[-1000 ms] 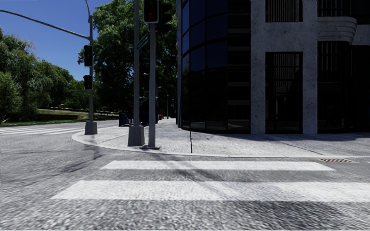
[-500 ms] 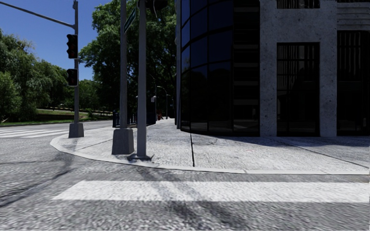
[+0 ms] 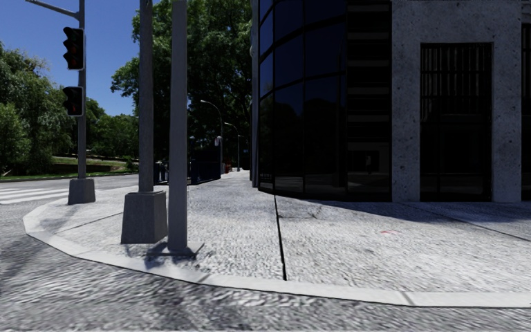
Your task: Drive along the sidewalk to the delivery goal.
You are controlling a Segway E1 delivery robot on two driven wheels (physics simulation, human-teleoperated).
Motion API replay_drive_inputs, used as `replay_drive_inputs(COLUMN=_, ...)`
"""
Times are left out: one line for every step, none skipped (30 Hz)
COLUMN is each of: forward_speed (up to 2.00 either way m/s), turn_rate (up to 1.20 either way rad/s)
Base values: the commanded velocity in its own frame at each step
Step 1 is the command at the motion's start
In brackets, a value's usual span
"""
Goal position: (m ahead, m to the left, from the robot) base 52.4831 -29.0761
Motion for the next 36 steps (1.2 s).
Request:
replay_drive_inputs(forward_speed=2.0, turn_rate=0.0)
replay_drive_inputs(forward_speed=2.0, turn_rate=0.0)
replay_drive_inputs(forward_speed=2.0, turn_rate=0.0)
replay_drive_inputs(forward_speed=2.0, turn_rate=0.0)
replay_drive_inputs(forward_speed=2.0, turn_rate=0.0)
replay_drive_inputs(forward_speed=2.0, turn_rate=0.0)
replay_drive_inputs(forward_speed=2.0, turn_rate=0.0)
replay_drive_inputs(forward_speed=2.0, turn_rate=0.0)
replay_drive_inputs(forward_speed=2.0, turn_rate=0.0)
replay_drive_inputs(forward_speed=2.0, turn_rate=0.0)
replay_drive_inputs(forward_speed=2.0, turn_rate=0.0)
replay_drive_inputs(forward_speed=2.0, turn_rate=0.0)
replay_drive_inputs(forward_speed=2.0, turn_rate=0.0)
replay_drive_inputs(forward_speed=2.0, turn_rate=0.0)
replay_drive_inputs(forward_speed=2.0, turn_rate=0.0)
replay_drive_inputs(forward_speed=2.0, turn_rate=0.0)
replay_drive_inputs(forward_speed=2.0, turn_rate=0.0)
replay_drive_inputs(forward_speed=2.0, turn_rate=0.0)
replay_drive_inputs(forward_speed=2.0, turn_rate=0.0)
replay_drive_inputs(forward_speed=2.0, turn_rate=0.0)
replay_drive_inputs(forward_speed=2.0, turn_rate=0.0)
replay_drive_inputs(forward_speed=2.0, turn_rate=0.0)
replay_drive_inputs(forward_speed=2.0, turn_rate=0.0)
replay_drive_inputs(forward_speed=2.0, turn_rate=0.0)
replay_drive_inputs(forward_speed=2.0, turn_rate=0.0)
replay_drive_inputs(forward_speed=2.0, turn_rate=0.0)
replay_drive_inputs(forward_speed=2.0, turn_rate=0.0)
replay_drive_inputs(forward_speed=2.0, turn_rate=0.0)
replay_drive_inputs(forward_speed=2.0, turn_rate=0.0)
replay_drive_inputs(forward_speed=2.0, turn_rate=0.0)
replay_drive_inputs(forward_speed=2.0, turn_rate=0.0)
replay_drive_inputs(forward_speed=2.0, turn_rate=0.0)
replay_drive_inputs(forward_speed=2.0, turn_rate=0.0)
replay_drive_inputs(forward_speed=2.0, turn_rate=0.0)
replay_drive_inputs(forward_speed=2.0, turn_rate=0.0)
replay_drive_inputs(forward_speed=2.0, turn_rate=0.0)
